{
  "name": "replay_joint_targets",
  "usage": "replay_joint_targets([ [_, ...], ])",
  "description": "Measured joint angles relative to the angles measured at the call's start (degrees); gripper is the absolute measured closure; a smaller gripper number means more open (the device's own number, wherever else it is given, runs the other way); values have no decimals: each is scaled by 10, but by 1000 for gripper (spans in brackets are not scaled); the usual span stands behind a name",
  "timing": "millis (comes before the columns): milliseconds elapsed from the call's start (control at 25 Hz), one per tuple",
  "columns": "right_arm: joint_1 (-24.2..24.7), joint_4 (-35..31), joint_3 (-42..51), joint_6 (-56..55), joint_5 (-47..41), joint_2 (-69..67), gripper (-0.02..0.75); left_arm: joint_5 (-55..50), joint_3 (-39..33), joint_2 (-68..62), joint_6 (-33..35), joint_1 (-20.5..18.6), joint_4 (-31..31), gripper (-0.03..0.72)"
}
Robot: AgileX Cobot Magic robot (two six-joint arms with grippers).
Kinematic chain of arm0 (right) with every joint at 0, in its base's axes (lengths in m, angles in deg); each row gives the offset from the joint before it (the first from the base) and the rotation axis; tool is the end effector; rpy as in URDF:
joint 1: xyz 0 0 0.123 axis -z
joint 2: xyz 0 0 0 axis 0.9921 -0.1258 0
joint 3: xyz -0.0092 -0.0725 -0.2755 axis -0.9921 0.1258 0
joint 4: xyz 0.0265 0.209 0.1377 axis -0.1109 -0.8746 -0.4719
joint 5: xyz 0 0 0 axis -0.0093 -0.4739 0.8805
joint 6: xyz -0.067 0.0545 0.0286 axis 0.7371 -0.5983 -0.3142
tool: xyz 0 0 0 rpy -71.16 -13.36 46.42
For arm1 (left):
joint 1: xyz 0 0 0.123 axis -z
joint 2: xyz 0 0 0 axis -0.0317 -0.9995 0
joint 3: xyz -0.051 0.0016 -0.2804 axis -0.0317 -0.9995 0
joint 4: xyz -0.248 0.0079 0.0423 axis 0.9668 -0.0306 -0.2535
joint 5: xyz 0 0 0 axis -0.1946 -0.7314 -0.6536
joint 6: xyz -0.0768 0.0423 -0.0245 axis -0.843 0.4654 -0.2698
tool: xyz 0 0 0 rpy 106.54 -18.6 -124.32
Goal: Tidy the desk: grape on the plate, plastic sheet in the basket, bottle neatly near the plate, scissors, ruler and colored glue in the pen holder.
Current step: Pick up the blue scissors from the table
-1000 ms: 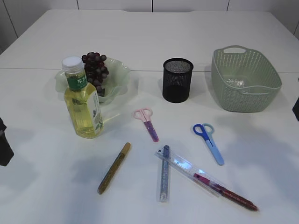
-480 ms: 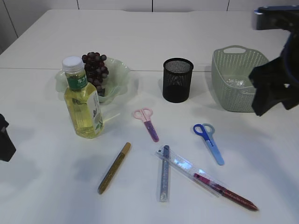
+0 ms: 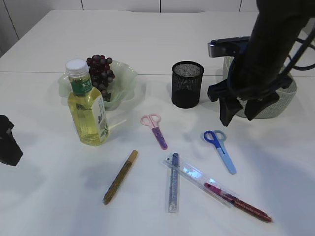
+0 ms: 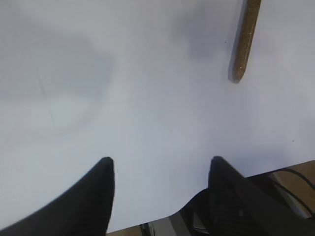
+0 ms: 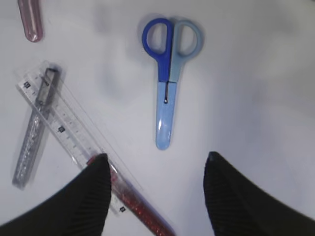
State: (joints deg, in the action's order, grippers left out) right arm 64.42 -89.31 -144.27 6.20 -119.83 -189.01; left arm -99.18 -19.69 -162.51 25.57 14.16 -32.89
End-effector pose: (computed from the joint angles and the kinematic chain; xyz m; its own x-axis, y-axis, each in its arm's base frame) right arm 0.3536 0.1207 0.2430 -0.9544 -0.2696 -0.1281 -0.2767 0.9601 0.0406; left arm 0.2210 -0.0768 0.2668 -0.9614 0.1433 -0.2350 0.1857 0.9679 -0.1695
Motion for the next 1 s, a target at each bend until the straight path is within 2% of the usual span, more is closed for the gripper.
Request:
replay_joint_targets([
  [400, -1, 25, -21, -1, 17, -111, 267, 0, 0, 0, 0, 0, 7, 245],
  [1000, -1, 22, -23, -30, 86, -151, 269, 0, 0, 0, 0, 0, 7, 245],
])
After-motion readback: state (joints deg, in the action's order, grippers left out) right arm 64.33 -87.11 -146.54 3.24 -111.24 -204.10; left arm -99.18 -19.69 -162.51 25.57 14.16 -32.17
